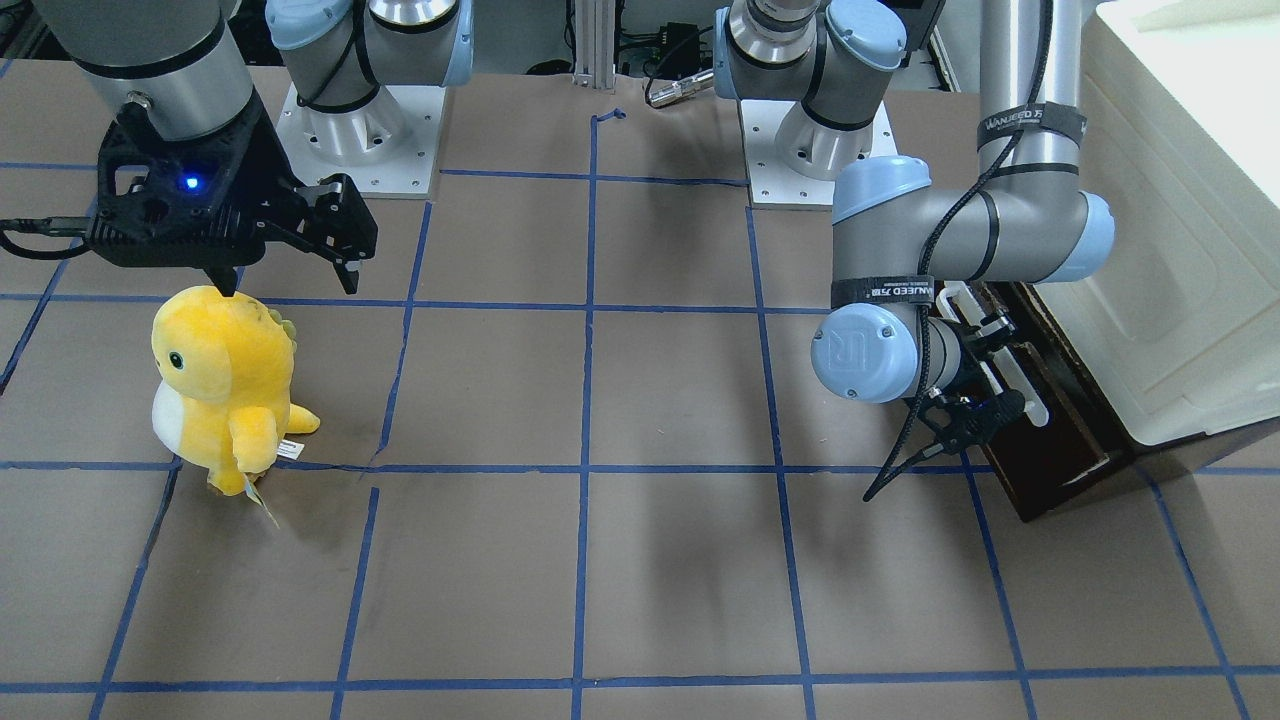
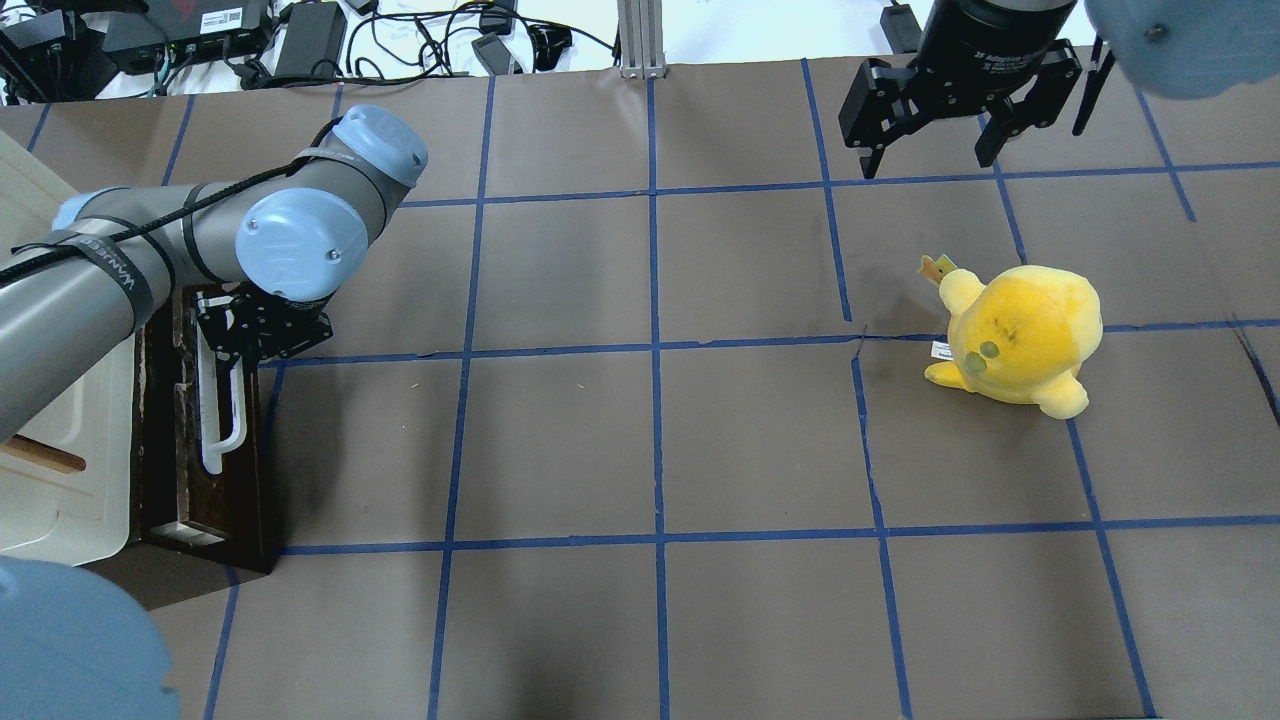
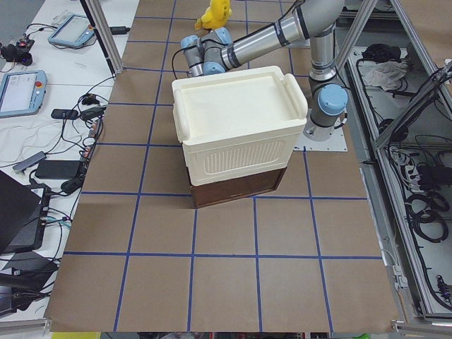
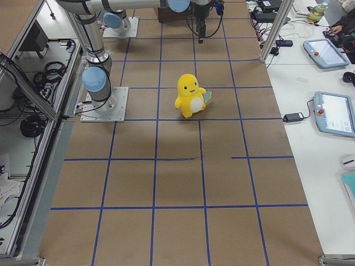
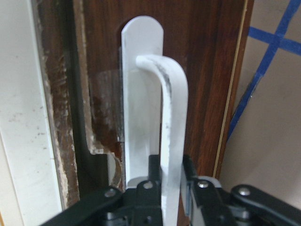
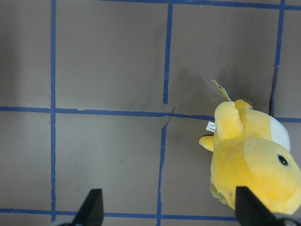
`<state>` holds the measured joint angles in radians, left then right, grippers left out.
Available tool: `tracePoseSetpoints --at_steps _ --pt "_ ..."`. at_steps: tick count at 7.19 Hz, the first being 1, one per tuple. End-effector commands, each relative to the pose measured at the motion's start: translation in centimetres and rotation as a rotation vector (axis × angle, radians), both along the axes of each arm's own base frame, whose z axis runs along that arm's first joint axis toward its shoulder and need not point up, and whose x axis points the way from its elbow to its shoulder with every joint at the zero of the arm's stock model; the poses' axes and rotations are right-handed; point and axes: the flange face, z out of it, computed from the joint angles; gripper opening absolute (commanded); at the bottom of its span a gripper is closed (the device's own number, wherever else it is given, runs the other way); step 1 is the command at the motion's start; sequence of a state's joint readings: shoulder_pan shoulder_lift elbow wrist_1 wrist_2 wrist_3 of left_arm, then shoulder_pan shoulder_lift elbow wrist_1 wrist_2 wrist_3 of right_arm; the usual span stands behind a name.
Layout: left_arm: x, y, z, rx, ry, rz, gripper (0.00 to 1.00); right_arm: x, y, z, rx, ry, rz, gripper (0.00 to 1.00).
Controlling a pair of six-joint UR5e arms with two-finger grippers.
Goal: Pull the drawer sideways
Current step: 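Pull the handle with the left gripper, sliding the drawer out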
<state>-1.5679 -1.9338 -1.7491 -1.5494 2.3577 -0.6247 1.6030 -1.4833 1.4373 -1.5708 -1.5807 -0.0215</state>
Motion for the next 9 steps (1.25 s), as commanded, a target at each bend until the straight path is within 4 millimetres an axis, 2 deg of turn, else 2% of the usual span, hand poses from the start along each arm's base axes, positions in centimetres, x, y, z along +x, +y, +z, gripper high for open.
tracePoseSetpoints --at_steps 1,5,9 --pt "-1.1 0.1 -0.3 0.004 0.002 -0.017 0.0 0.0 0.0 0.0 0.0 0.001 0.0 1.0" --pt "-1.2 0.1 -0.3 0.004 0.0 -0.022 0.0 0.0 0.0 0.0 0.0 -0.001 0.002 1.0" --pt "-1.2 -0.1 1.2 0.006 -0.008 -0.028 0.0 0.0 0.0 0.0 0.0 0.001 0.0 1.0"
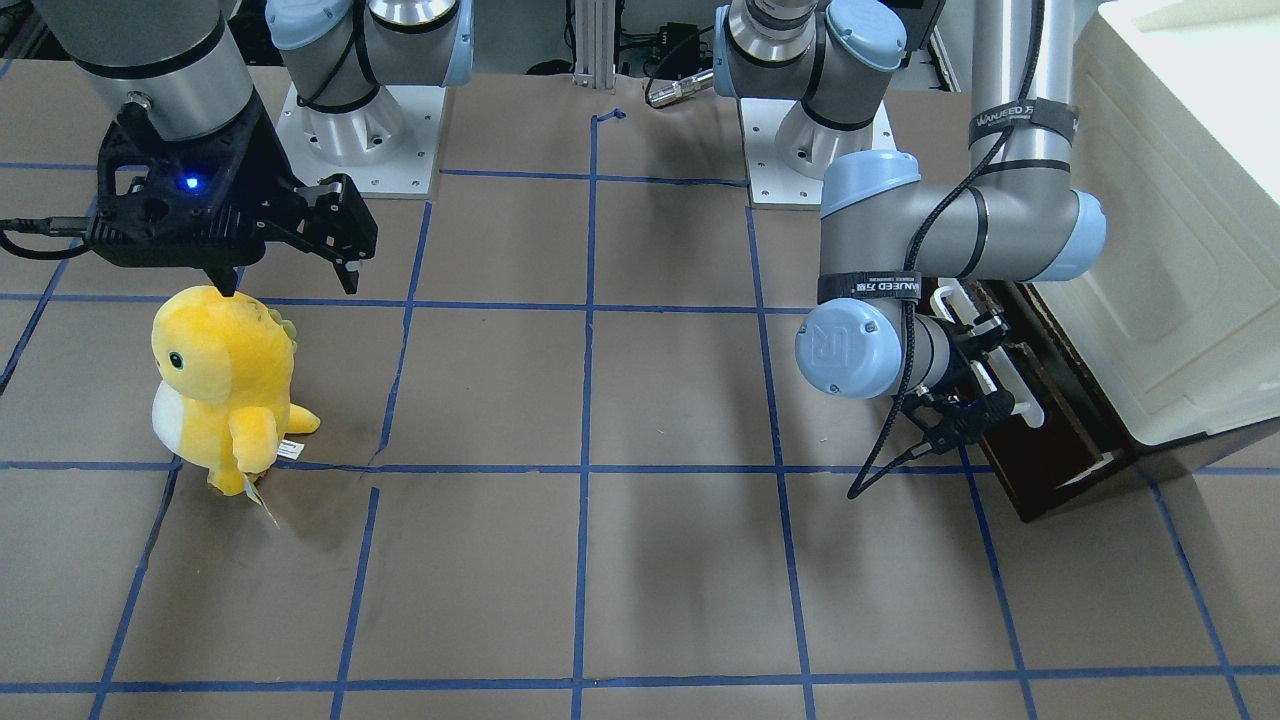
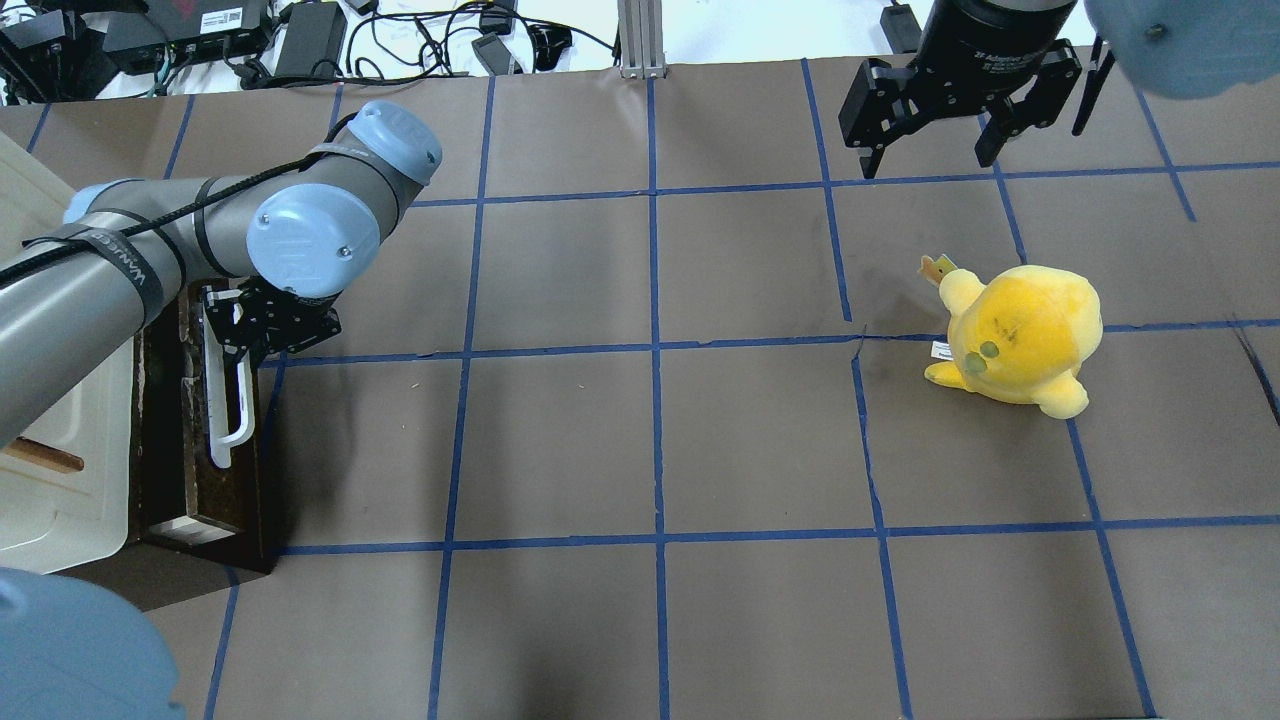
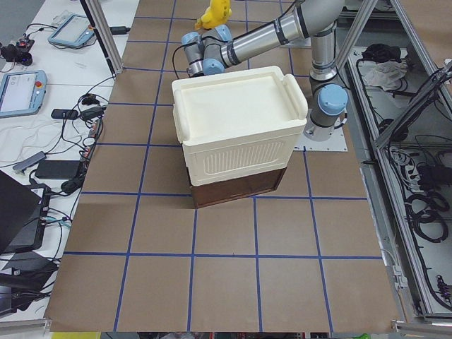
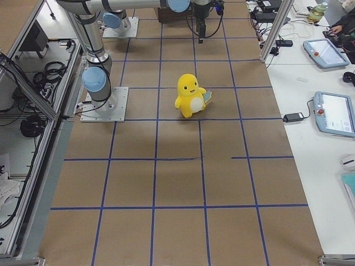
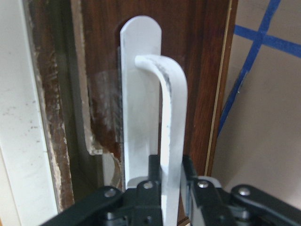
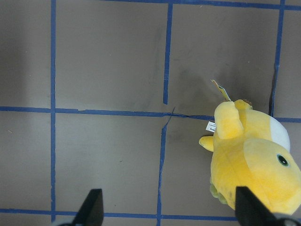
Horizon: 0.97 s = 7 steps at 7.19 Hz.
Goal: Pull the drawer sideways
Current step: 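Pull the handle with the left gripper, sliding the drawer out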
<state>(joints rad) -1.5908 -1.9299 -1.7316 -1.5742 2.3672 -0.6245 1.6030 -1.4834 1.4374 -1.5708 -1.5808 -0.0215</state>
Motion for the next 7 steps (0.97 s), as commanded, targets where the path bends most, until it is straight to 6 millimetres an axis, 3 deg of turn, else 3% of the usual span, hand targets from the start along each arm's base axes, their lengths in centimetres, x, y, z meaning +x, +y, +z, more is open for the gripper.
tracePoseSetpoints --at_steps 1,7 --pt "-0.1 0.0 0.6 0.001 0.001 -0.002 0.0 0.0 0.0 0.0 0.0 -0.001 0.0 1.0" --pt "-1.7 0.2 0.0 0.004 0.02 -0.014 0.0 0.0 0.0 0.0 0.0 -0.001 0.0 1.0"
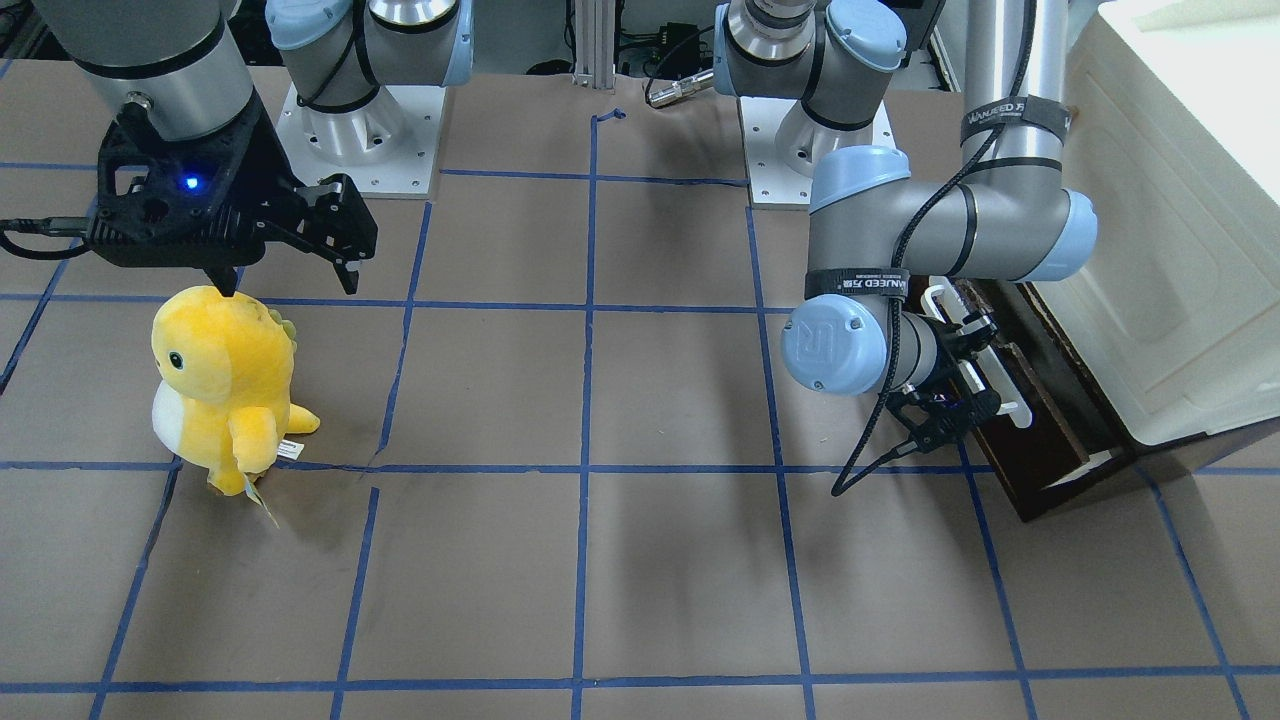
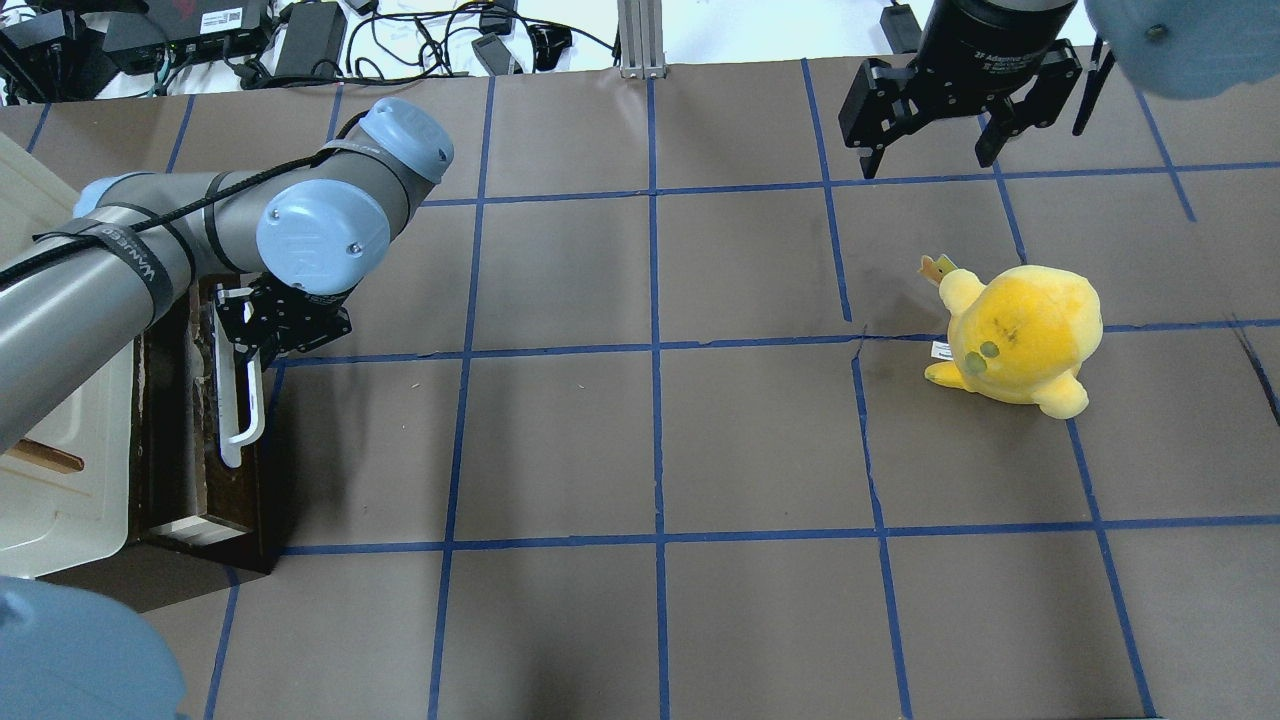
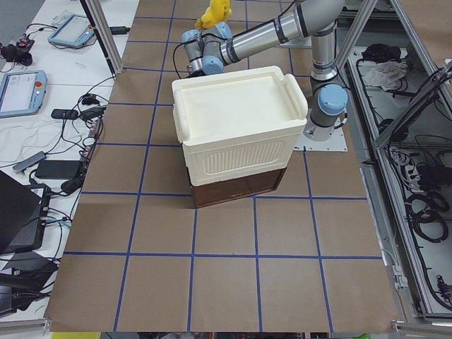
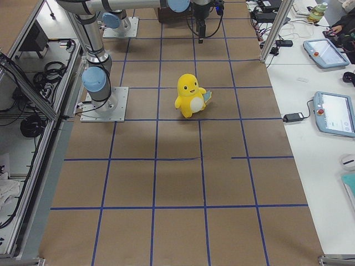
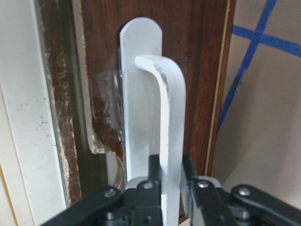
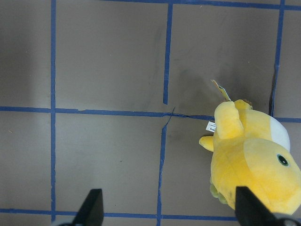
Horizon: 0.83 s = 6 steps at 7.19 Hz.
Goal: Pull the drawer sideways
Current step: 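Pull the handle with the left gripper, sliding the drawer out, then keep pulling the drawer outward with the left gripper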
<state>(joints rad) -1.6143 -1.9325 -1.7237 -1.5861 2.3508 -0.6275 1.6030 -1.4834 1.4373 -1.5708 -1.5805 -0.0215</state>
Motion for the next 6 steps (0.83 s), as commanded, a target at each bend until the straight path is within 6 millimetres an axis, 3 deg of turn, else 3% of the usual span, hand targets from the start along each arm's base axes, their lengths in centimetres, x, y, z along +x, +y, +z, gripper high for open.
tracePoseSetpoints --at_steps 1,6 --pt "-0.9 -0.2 0.2 -0.007 0.01 -0.008 0.0 0.0 0.0 0.0 0.0 -0.001 0.0 1.0" --pt "-1.9 -0.2 0.4 -0.004 0.016 -0.006 0.0 0.0 0.0 0.0 0.0 0.0 0.0 1.0"
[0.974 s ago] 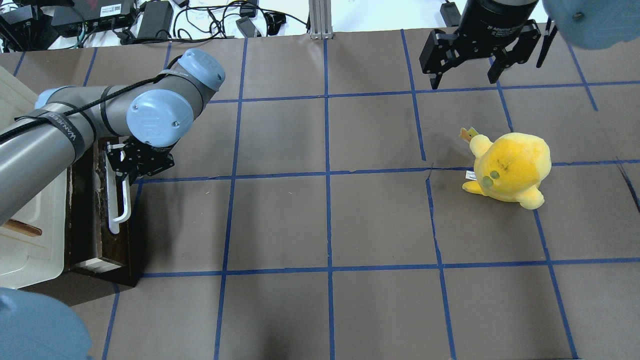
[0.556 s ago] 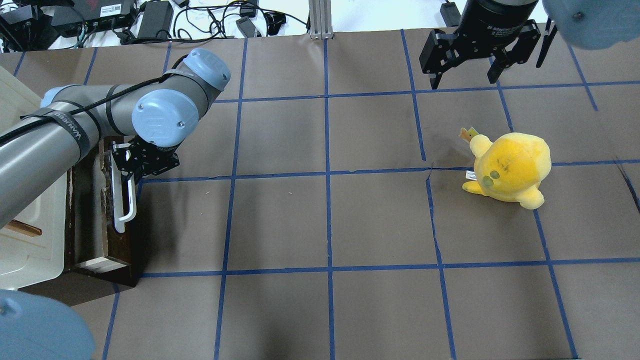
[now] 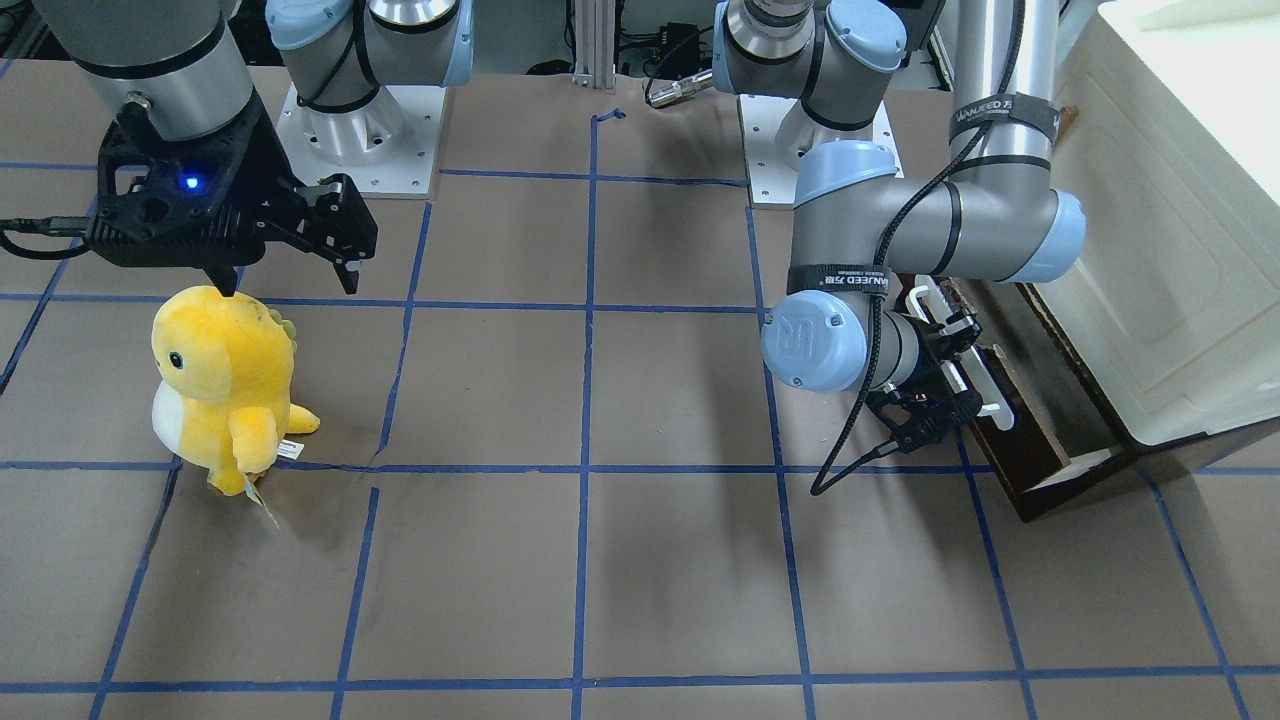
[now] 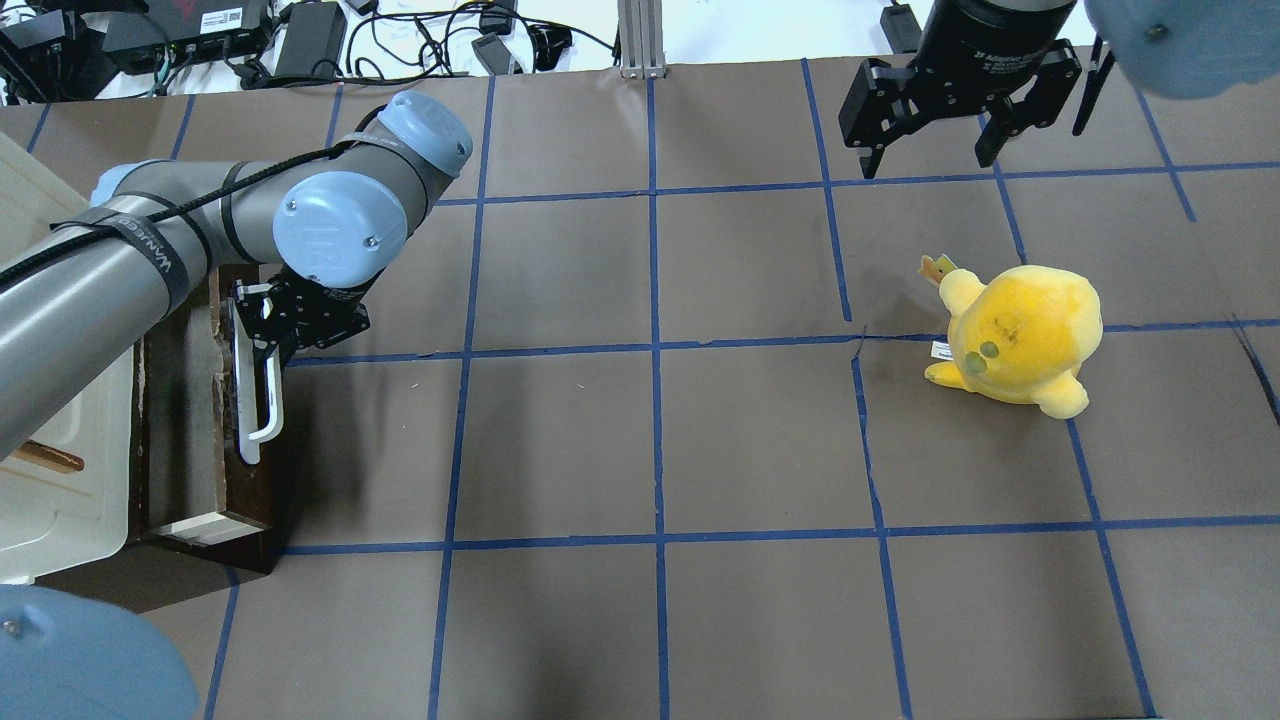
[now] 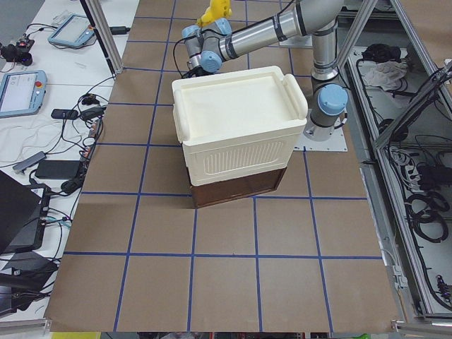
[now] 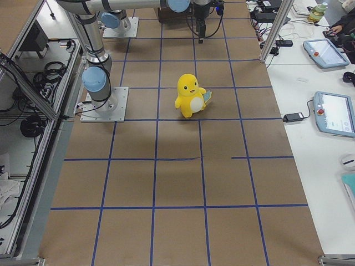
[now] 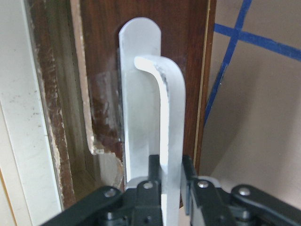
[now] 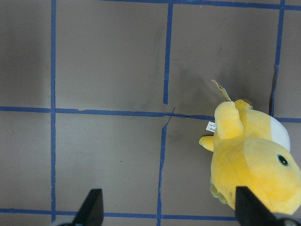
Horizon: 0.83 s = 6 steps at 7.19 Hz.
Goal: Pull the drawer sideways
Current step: 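Keep pulling the drawer outward with the left gripper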
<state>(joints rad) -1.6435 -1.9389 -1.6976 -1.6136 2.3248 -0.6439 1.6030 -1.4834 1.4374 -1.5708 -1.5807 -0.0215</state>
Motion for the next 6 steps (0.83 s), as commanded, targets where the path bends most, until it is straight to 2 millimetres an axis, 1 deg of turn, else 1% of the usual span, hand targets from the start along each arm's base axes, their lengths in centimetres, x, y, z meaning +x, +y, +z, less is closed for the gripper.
tracePoseSetpoints --at_steps 1,3,6 --pt "-0.1 0.0 0.0 -0.002 0.0 0.0 0.0 0.0 0.0 0.0 0.0 0.001 0.0 1.0" --pt "-1.3 0.2 -0.1 -0.01 0.004 -0.007 0.0 0.0 0.0 0.0 0.0 0.001 0.0 1.0" --pt "-1.9 0.0 0.4 -0.016 0.008 -0.008 0.0 0.0 0.0 0.0 0.0 -0.001 0.0 1.0"
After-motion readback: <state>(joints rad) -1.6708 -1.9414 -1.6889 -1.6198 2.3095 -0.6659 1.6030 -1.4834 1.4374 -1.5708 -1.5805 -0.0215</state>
